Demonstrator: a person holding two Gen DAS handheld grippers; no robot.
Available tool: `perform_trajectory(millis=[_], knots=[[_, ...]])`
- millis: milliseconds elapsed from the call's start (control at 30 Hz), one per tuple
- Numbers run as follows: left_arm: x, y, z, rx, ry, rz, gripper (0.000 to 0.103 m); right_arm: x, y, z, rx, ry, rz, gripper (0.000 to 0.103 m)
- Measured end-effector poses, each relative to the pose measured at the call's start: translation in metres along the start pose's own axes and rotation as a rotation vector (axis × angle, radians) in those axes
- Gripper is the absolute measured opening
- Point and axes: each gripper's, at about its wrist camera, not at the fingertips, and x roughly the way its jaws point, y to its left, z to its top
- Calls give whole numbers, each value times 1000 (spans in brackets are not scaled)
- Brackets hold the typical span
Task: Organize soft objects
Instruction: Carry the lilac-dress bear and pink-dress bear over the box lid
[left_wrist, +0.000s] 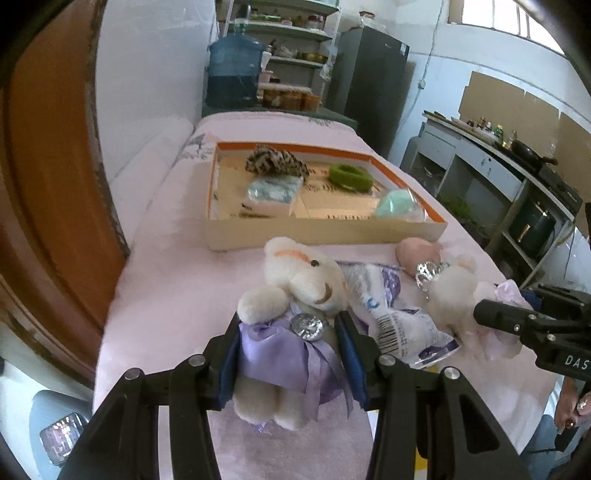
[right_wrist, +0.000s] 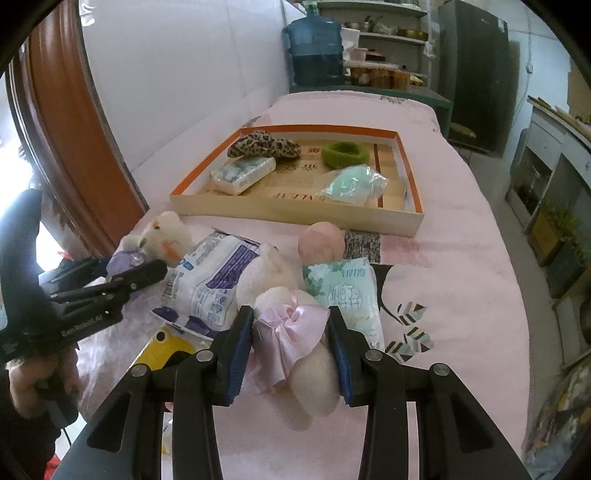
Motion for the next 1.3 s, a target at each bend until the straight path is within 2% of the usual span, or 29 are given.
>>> perform_trajectory(millis=[500, 867, 1300], knots=[[-31, -7, 21, -19, -75, 12, 48, -22, -7, 18, 15, -69, -10, 41], [-29, -14, 39, -47, -82, 15, 48, -32, -13, 38, 36, -121, -14, 41], [-19, -33, 72, -13, -105, 4, 48, -32, -26, 65, 54, -156, -18, 41]])
